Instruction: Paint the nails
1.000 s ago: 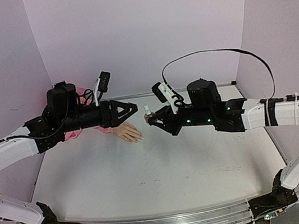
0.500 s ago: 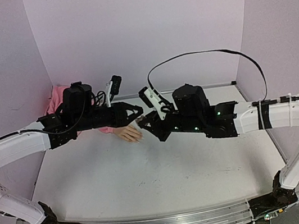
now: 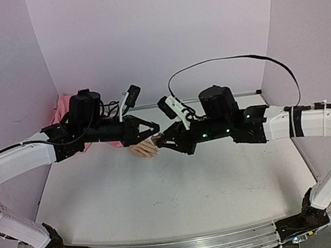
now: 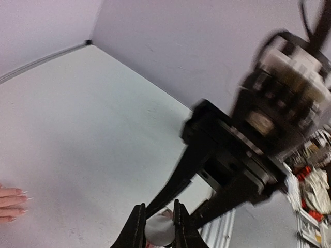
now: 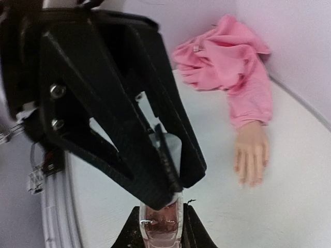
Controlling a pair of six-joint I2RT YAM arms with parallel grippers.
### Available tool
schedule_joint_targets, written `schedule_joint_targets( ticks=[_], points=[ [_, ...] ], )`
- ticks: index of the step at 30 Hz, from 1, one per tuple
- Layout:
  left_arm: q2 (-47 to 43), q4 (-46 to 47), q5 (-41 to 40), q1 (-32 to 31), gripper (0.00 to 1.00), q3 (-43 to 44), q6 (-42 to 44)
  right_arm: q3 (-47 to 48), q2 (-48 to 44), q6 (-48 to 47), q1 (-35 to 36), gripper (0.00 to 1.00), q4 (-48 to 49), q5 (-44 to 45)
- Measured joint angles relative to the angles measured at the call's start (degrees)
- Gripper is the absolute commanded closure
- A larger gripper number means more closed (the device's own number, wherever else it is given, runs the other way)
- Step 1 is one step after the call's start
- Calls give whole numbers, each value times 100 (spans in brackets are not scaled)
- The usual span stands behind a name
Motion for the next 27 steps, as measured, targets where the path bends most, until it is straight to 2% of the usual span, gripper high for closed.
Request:
schedule_joint_targets(
  ticks=[5,8,11,14,15,17,18,21,24,27],
  points=[
    [-116,-63,2083,35,100,118,809,-166,-262,46,-437,100,96,-3023],
    [-247,7,3130,-92,100,153,1200,-166,-260,201,-361,100,428,-4245],
    [-271,133,3770,-271,100,234,1432,-166,-260,328,-234,100,739,-4848],
    [-271,238,4028,-341,97,262,1543,-177,-260,391,-166,100,918,-5010],
    [-271,254,4033,-341,89,262,1554,-199,-262,398,-164,100,973,-5007],
    [-271,247,3969,-339,62,258,1554,-278,-284,400,-170,100,1086,-4935],
    [-275,232,3906,-339,52,247,1513,-332,-321,374,-177,100,1137,-4852],
    [-444,214,3606,-299,41,120,1338,-542,-529,234,-195,100,1134,-4444],
    [-706,219,3132,-247,23,-55,1108,-636,-710,61,-214,100,992,-3827],
    [-942,210,2474,-219,16,-186,811,-638,-734,-118,-214,100,837,-3134]
  ],
)
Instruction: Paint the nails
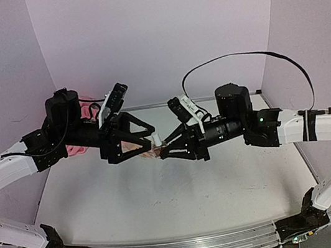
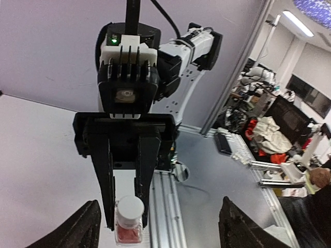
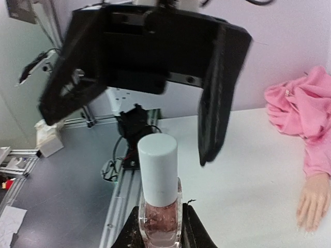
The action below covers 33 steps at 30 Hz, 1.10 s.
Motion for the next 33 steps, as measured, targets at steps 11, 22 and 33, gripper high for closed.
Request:
schedule_joint_targets(
  ticks=[11,22,33],
  points=[
    [-223,-131,-2586,11,29,-234,-942,44,358,256,219,100,-157,3049],
    [433,-199,-3237,11,66,-223,-1287,490,752,256,708,100,-212,4332],
    [542,-284,-3318,42,66,-61,-1185,538,796,208,726,100,-321,4492]
  ],
)
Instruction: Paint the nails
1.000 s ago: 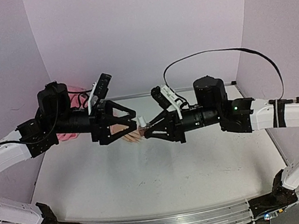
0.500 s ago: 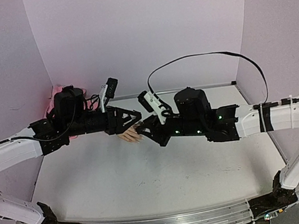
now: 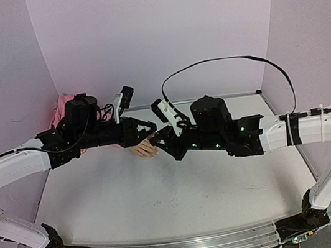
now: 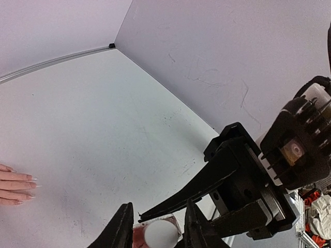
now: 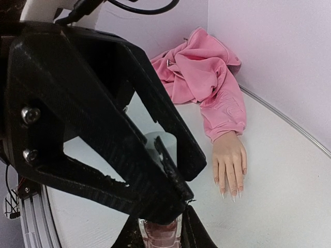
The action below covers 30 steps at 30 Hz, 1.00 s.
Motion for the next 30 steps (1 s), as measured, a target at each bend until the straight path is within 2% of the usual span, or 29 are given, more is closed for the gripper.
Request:
schedule_joint_targets(
  ticks=[3,7,8,12,14,20,23,26,29,30],
  points=[
    [0,0,17,-2,76,2,-17,0,0,-39,4,100,0,-4],
    [9,-9,52,0,97,13,-17,0,0,-52,4,100,-2,-26],
    [22,-24,70,15,100,17,66,0,-2,-33,4,100,-20,-42],
    [118,-79,428,85,100,90,326,-9,-22,-35,-70,100,-92,-348],
    [133,-107,831,144,100,116,551,-55,-94,-24,-229,100,-122,-905],
    [68,26,2728,79,100,188,1394,-452,-389,380,-905,100,411,-4474],
    [-76,61,3403,-87,100,205,1685,-450,-264,857,-920,100,949,-5772],
    [-175,72,3797,-223,100,214,1882,-450,-160,1224,-844,100,1429,-6356],
    [-175,122,3919,-260,100,243,1934,-468,-142,1379,-824,100,1637,-6492],
    [-177,151,3923,-262,96,243,1937,-487,-144,1399,-826,100,1696,-6478]
  ],
)
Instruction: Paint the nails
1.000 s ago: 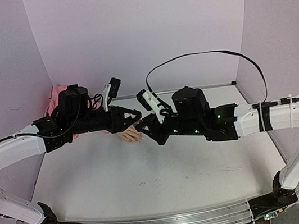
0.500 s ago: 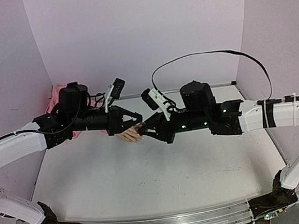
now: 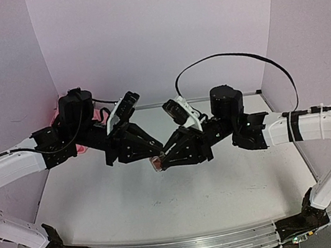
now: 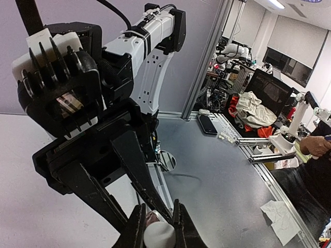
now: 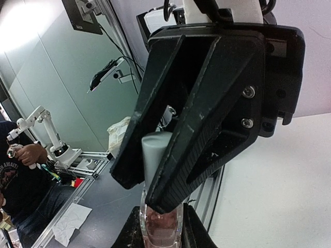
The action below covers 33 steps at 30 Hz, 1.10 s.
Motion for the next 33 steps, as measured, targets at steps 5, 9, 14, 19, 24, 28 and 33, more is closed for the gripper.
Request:
schedule_joint_targets(
  ticks=[5,9,14,19,24,28,33],
  points=[
    [-35,-13,-179,2,47,-59,-92,-181,-197,-433,13,100,-122,549],
    [-326,-20,-623,44,26,-249,-407,-256,-452,-1032,0,100,-621,1456],
    [-538,-267,-1405,116,23,-382,-715,-254,-496,-1513,-7,100,-1250,2441],
    [-439,-636,-1843,118,39,-328,-907,-254,-496,-1751,-9,100,-1572,2881],
    [201,-1303,-2044,116,48,258,-944,-249,-433,-1836,-7,100,-1628,3003],
    [507,-1563,-2068,114,62,391,-975,-227,-264,-1921,66,100,-1755,3163],
    [553,-1718,-2146,114,68,393,-973,-227,-203,-1969,164,100,-1873,3307]
  ],
)
